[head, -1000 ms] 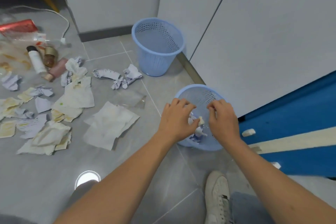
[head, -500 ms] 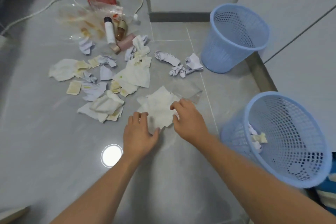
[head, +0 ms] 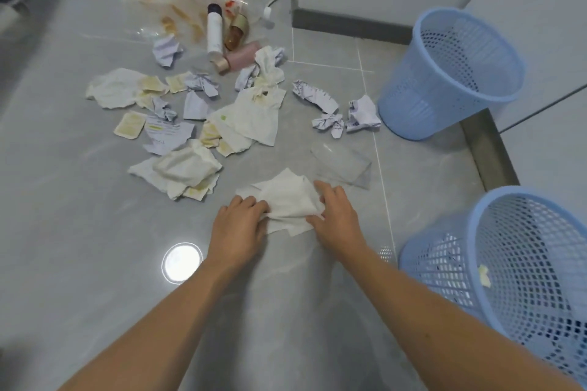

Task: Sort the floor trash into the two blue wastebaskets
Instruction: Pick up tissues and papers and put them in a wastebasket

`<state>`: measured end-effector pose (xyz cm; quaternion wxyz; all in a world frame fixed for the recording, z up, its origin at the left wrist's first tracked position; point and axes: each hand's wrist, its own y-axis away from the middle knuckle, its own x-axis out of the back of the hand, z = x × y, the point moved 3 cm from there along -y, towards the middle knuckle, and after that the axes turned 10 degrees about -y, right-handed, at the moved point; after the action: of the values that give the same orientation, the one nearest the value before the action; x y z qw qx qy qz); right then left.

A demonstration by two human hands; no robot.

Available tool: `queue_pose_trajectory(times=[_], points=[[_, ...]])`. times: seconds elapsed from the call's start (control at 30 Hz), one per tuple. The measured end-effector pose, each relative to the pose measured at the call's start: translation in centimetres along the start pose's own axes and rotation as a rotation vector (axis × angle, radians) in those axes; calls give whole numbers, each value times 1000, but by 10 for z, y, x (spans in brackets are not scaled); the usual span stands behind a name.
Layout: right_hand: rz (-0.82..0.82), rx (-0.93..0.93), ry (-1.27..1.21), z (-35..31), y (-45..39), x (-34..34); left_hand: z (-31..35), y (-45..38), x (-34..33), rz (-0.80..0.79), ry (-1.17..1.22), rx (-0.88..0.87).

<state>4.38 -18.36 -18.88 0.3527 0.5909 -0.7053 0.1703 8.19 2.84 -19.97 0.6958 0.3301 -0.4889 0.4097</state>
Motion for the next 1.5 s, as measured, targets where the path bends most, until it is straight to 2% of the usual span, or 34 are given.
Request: queue_pose_trajectory(times=[0.2,0.27,0.37,0.47,0.6,0.77,0.9,1.03,1.1,1.17,1.23,1.4,1.5], points=[[-69,58,27,4,0,-1,-25,11,21,38,-30,138],[-51,69,51,6,1,-1,-35,12,25,60,-6,179],[-18,50,12,3,4,8,-41,14,32,90,34,144],[75,5,-13,-11,5,24,-26,9,52,103,166,135],[220,68,-81,-49,24,66,23,-6,89,125,313,69],[510,115,-86,-80,67,157,113,-17,134,133,462,-184],[764,21,-33,-70,119,242,214,-13,160,131,577,-385],[913,-166,84,-28,175,291,306,-1,154,72,565,-529],[867,-299,117,-2,193,296,337,4,134,40,462,-564],[674,-446,126,17,201,290,351,8,114,25,239,-572],[525,-511,164,24,204,280,347,9,103,-3,68,-569],[641,-230,160,-19,164,259,295,3,122,216,246,-568],[631,-25,150,-62,109,229,234,-15,119,238,291,-437]])
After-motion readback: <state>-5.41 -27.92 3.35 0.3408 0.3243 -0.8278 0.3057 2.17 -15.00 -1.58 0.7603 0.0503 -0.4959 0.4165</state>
